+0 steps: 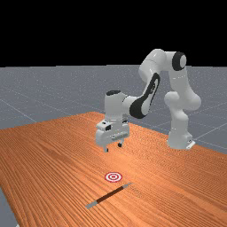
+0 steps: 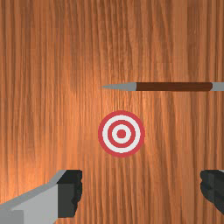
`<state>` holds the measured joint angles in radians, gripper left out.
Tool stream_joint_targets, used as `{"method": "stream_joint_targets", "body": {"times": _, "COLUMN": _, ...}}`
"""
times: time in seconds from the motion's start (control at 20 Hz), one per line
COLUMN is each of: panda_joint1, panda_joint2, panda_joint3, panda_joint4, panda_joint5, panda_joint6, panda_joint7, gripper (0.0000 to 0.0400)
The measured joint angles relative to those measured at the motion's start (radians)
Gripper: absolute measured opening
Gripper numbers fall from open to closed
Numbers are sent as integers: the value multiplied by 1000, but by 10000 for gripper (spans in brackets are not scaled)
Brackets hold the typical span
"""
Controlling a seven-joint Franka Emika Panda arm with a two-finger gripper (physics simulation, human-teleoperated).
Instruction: Pick up the pen and put it to the marker
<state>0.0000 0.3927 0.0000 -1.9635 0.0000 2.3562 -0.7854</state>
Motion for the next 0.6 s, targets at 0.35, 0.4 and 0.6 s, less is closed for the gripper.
{"method": "stream_joint_targets", "body": {"times": 0.35, "panda_joint1": -3, "panda_joint2": 2, "panda_joint3": 3, "panda_joint4": 0, "panda_joint5": -1, "panda_joint6": 1, "panda_joint7": -17, "gripper": 265}}
{"method": "stream_joint_targets", "body": {"times": 0.4, "panda_joint1": -6, "panda_joint2": 3, "panda_joint3": 4, "panda_joint4": 0, "panda_joint5": -2, "panda_joint6": 1, "panda_joint7": -32, "gripper": 318}}
{"method": "stream_joint_targets", "body": {"times": 0.6, "panda_joint1": -39, "panda_joint2": 35, "panda_joint3": 34, "panda_joint4": 30, "panda_joint5": 75, "panda_joint6": -2, "panda_joint7": -76, "gripper": 389}}
